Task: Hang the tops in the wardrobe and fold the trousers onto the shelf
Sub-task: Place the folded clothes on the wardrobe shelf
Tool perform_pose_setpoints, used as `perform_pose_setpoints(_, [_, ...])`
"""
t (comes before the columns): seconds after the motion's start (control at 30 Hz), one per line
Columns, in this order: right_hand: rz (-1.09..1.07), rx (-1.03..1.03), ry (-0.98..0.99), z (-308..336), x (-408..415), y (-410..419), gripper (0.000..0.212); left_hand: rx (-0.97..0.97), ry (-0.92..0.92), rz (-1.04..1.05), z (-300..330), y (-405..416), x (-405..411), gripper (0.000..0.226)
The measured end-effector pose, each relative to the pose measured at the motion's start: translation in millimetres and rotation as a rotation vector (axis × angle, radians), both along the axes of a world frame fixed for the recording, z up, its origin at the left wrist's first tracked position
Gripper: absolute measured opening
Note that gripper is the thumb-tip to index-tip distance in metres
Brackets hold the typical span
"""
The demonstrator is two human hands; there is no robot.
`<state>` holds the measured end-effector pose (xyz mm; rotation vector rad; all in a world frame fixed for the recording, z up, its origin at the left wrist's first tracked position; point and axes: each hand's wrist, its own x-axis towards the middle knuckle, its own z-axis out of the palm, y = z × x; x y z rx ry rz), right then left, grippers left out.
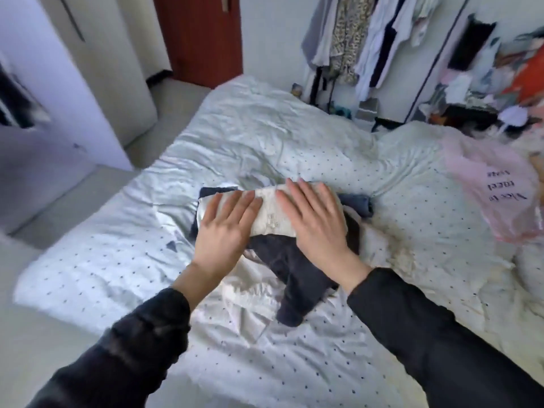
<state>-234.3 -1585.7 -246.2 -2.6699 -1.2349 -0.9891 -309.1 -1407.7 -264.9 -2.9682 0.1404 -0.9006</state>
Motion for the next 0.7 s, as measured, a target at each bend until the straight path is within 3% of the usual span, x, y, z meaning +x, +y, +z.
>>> perform_pose_setpoints(0.13, [0.131,0.02,-0.023,12,-7,76,0.051,0.02,-0.063,0.119,11,67,-32,0.044])
perform_pose_setpoints(0.17, [0.241,0.029,-0.041,21,-16,154,0.051,0.048,-0.067,0.232,19,132,-58,0.046])
perform_pose_setpoints(0.23, [0.286,0.039,-0.056,21,-15,188,0.052,0.046,-0.101,0.271,19,163,-63,0.048])
perform_pose_setpoints(0.4, [0.497,0.022,-0.035,30,-29,401,0.057,0.139,-0.051,0.524,34,349,-109,0.045])
perform_pose_setpoints(0.7, [0.683,0.014,-0.057,57,-71,656,0.061,0.199,-0.036,0.7,66,572,-171,0.039])
